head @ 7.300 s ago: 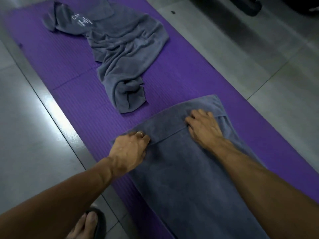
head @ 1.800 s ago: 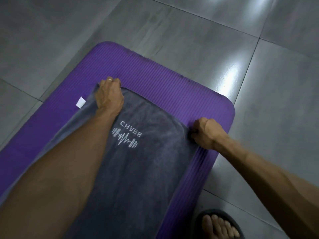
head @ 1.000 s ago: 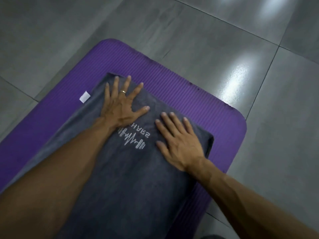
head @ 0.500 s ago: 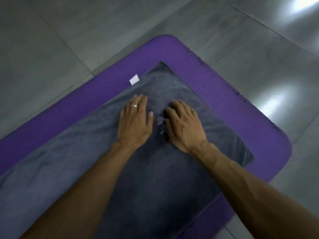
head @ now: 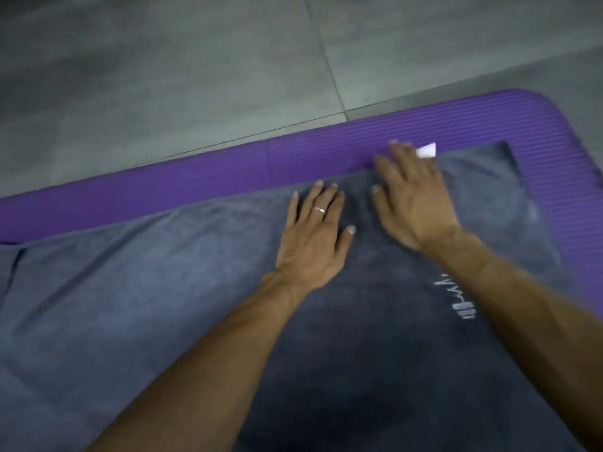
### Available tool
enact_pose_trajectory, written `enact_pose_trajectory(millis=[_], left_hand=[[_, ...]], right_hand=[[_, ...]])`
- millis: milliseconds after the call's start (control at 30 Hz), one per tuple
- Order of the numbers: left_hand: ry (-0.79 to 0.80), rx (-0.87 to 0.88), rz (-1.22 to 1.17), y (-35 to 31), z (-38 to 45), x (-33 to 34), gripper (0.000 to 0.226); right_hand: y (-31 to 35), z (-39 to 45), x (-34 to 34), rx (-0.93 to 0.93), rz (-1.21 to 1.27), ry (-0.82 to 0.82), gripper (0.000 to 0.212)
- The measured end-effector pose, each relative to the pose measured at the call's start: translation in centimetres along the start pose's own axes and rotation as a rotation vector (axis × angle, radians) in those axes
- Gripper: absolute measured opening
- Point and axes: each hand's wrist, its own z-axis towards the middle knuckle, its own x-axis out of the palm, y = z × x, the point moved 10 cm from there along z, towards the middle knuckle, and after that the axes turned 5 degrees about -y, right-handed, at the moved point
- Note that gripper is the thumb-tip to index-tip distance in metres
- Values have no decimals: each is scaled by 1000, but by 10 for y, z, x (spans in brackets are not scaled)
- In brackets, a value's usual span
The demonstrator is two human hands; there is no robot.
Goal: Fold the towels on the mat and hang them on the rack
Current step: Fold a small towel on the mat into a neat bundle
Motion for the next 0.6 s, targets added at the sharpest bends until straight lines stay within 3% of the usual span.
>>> enact_pose_trajectory(millis=[67,100,200,267,333,400,500,600], left_hand=[[-36,-151,37,35,-21,-11,69],[1,-204,52,56,-32,-11,69],[134,-194,33,108,-64,-17,70],[154,-144,58,138,-87,-37,76],[243,-90,112,154,-103,-44,81],[287,-100,169,193,-141,-62,86],[276,-279,199,276,-209,-82,91],[259,-473,165,330,-276,-79,95]], right_hand=[[56,-7,28,-264,7,160,65],[58,-4,36,-272,-24,218,68],[11,24,32,74,-176,227,69],[27,38,26,136,-222,201,73],[78,44,26,-6,-149,209,79],[172,45,37,-258,-59,224,80],[318,40,51,-568,-11,269,64],[412,27,85,-720,8,409,64]])
